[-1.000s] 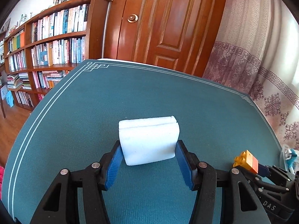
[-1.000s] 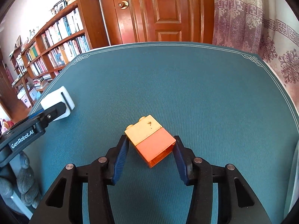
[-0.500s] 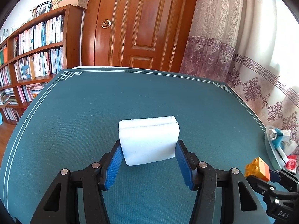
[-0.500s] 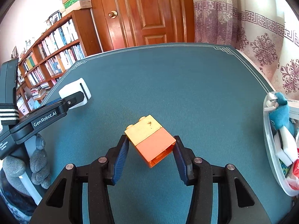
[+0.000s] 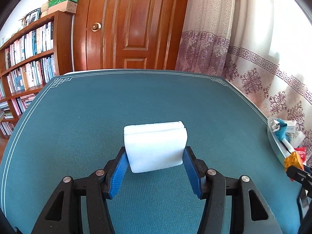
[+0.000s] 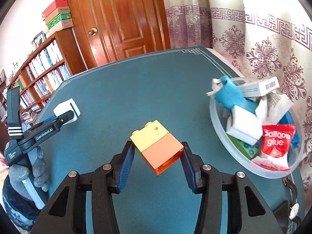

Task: Organize objects
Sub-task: 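Carry the orange-and-yellow block into the clear bowl and release with the right gripper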

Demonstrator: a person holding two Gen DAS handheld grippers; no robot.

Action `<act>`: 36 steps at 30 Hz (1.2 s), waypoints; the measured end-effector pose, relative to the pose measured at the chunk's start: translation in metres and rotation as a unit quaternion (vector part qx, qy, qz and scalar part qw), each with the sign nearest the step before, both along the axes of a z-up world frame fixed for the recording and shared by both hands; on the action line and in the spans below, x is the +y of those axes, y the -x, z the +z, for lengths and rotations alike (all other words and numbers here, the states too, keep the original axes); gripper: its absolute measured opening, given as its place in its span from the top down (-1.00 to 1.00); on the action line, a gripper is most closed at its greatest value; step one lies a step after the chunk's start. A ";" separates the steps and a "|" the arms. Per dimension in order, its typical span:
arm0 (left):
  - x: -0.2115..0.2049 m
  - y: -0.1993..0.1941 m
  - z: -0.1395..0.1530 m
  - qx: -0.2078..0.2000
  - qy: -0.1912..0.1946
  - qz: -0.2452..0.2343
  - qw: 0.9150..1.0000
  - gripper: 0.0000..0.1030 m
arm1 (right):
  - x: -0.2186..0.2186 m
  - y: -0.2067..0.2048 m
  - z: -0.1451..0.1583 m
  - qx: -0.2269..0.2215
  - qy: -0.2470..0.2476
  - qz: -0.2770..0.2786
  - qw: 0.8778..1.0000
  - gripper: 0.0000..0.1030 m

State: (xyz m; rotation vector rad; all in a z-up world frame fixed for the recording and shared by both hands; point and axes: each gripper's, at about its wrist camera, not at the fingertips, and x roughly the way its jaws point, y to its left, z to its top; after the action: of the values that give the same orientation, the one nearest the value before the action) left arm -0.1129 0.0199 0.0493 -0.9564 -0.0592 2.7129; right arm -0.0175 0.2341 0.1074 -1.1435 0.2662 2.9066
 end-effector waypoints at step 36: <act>0.055 -0.048 -0.003 -0.029 0.000 -0.058 0.998 -0.16 | 0.169 -0.005 0.005 0.026 -0.083 -0.167 0.982 0.04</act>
State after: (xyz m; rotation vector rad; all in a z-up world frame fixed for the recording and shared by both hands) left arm -0.0644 0.0745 0.0466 -1.0066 -0.0139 2.5790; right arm -0.0121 0.4030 0.1128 -0.8991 0.1905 2.6094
